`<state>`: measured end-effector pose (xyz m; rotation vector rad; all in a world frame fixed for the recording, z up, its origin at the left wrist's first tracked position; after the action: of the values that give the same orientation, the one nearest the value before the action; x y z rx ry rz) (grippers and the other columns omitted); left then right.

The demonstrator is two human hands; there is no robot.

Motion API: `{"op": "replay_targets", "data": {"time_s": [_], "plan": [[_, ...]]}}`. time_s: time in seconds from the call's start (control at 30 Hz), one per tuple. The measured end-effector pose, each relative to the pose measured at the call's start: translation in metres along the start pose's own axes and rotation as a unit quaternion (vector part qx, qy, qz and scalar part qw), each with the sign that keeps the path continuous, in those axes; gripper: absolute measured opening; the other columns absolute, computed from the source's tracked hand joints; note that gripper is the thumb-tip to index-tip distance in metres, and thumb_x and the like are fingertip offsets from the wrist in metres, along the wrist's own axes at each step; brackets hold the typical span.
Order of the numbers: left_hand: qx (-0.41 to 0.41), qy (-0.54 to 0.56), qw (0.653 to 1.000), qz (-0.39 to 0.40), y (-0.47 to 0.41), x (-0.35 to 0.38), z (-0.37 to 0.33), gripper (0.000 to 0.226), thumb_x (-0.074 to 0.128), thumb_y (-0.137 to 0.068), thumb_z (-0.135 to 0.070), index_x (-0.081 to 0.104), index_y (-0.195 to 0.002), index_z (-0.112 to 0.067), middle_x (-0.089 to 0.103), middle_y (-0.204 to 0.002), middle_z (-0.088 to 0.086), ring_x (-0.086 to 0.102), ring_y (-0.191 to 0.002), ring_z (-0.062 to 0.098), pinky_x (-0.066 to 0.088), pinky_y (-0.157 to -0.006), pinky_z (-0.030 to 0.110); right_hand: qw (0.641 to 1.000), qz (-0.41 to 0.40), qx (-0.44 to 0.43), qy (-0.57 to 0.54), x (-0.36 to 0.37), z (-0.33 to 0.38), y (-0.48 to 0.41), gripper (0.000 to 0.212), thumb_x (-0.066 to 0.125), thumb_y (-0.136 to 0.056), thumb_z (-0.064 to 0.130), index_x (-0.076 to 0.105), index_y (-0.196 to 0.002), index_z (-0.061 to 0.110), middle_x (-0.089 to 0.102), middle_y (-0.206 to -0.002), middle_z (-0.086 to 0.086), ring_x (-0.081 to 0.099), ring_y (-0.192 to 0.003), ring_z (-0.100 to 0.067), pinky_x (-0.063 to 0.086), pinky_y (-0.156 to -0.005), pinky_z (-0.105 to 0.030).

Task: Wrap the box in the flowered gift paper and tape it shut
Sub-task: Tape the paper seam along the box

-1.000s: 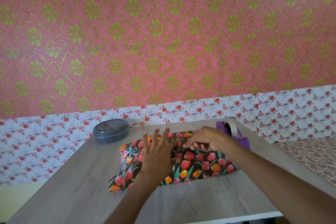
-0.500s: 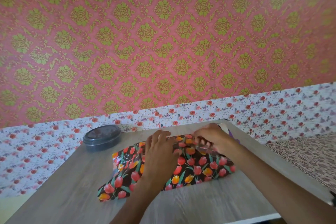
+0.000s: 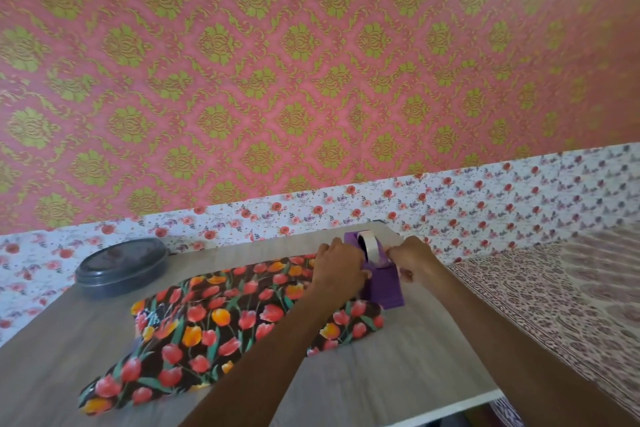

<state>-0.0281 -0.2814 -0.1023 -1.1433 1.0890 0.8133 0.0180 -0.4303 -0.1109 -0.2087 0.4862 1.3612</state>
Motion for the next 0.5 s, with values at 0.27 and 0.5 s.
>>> {"op": "replay_targets", "data": {"time_s": [0.27,0.5], "plan": [[-0.012,-0.043,0.999,0.024,-0.024,0.029,-0.012,0.043,0.06,-0.086,-0.059,0.068,-0.114,-0.027,0.06,-0.115,0.008,0.048,-0.117,0.026,0.029,-0.106,0.044,0.983,0.106,0.144,-0.035,0.004,-0.01,-0.02,0.027,0.065,-0.094,0.015,0.056,-0.068,0.011,0.051,-0.061,-0.002,0.035,-0.046,-0.008,0.028,-0.043,-0.019],[-0.028,-0.029,0.999,0.03,-0.039,0.03,-0.013,0.05,0.069,-0.076,-0.061,0.071,-0.108,-0.023,0.064,-0.109,0.005,0.052,-0.112,0.024,0.03,-0.103,0.044,0.98,0.009,0.077,-0.186,0.007,-0.031,-0.019,0.026,0.089,-0.065,0.007,0.072,-0.08,-0.006,0.069,-0.075,-0.016,0.058,-0.067,-0.021,0.046,-0.061,-0.031]]}}
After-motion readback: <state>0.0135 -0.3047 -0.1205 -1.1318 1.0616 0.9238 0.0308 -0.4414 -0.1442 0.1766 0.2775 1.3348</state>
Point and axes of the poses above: each hand's wrist, its own y-axis away from the middle knuckle, its own x-axis out of the palm, z = x × y, the point moved 1 cm from there along -y, towards the middle knuckle
